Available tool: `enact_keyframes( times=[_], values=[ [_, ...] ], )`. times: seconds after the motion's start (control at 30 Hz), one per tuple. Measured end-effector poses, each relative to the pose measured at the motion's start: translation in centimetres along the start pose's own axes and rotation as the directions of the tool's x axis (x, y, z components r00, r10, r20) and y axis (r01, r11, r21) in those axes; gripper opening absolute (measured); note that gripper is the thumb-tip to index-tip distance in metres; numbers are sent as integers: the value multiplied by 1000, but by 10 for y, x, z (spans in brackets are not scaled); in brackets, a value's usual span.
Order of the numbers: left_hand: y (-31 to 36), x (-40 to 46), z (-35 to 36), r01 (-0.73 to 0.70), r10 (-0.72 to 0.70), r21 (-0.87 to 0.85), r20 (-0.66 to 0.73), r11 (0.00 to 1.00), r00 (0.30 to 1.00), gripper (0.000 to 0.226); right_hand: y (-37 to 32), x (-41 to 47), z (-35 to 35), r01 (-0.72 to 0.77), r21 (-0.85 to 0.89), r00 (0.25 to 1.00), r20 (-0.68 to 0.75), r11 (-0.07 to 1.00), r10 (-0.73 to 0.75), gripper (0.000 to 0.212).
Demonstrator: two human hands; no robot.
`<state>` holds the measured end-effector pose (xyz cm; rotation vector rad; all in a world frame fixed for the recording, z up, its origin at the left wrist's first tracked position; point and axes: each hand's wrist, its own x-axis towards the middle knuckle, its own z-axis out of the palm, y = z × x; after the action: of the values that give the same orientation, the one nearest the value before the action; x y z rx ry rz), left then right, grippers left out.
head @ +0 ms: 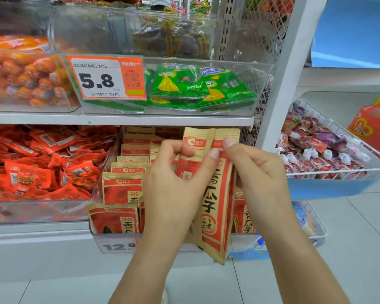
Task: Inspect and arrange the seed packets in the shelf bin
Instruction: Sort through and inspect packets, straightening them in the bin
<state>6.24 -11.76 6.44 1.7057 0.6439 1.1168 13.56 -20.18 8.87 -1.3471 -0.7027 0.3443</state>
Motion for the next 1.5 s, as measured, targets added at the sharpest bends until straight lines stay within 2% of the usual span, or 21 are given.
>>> enact_keyframes(
  times=[0.17, 0.3, 0.53, 0.67, 0.73, 0.83, 0.93, 1.0, 1.07, 1.17, 1.23, 1.3, 1.37, 1.5],
  values=[
    [1, 0, 1, -6, 5, -31, -3, 1000, 1000, 27, 3, 0, -4, 24, -5, 999, 45, 1000, -23, 49],
    [3, -1, 8, 15, -12, -71, 46, 997, 999, 16, 5, 3, -11, 29, 3, 1000, -4, 1000, -29, 52],
    [3, -3, 13, 41, -21, -181, 112, 983, 993, 14, 1, 2, -13, 44, 12, 997, -61, 999, -44, 50],
    [2, -2, 12, 103, -37, -268, 239, 958, 970, 22, 2, 6, -17, 30, 17, 991, -135, 999, -27, 48],
    [0, -3, 12, 134, -28, -337, 302, 932, 953, 25, 3, 10, -22, 7, 75, 979, -204, 997, 9, 47],
    [-3, -5, 13, 217, -60, -398, 372, 892, 926, 42, 1, 15, -29, -4, 182, 953, -296, 983, 59, 42],
    [-5, -4, 11, 308, -94, -409, 466, 859, 880, 50, -2, 15, -32, 10, 266, 938, -336, 964, 83, 42],
    [-6, -1, 9, 340, -94, -405, 517, 849, 851, 53, -2, 15, -36, -13, 275, 944, -313, 961, 102, 45],
    [-7, 3, 9, 327, -86, -427, 493, 843, 866, 55, -4, 15, -40, -86, 226, 969, -208, 970, 134, 45],
    [-5, 7, 13, 307, -102, -493, 400, 814, 911, 54, -8, 12, -42, -191, 96, 982, 29, 977, 189, 24],
    [-3, 7, 14, 316, -146, -517, 342, 796, 928, 51, -7, 10, -41, -212, 42, 975, 85, 976, 208, 19],
    [-4, 6, 15, 286, -165, -498, 272, 819, 948, 47, -6, 9, -38, -205, 32, 977, 69, 978, 203, 18],
    [-6, 3, 14, 191, -110, -401, 217, 896, 970, 41, -6, 9, -34, -194, 67, 981, 20, 979, 193, 16],
    [-12, -5, 17, -20, 51, -125, 249, 992, 967, 40, -5, 13, -33, -137, 114, 985, -86, 984, 147, 12]
  ],
)
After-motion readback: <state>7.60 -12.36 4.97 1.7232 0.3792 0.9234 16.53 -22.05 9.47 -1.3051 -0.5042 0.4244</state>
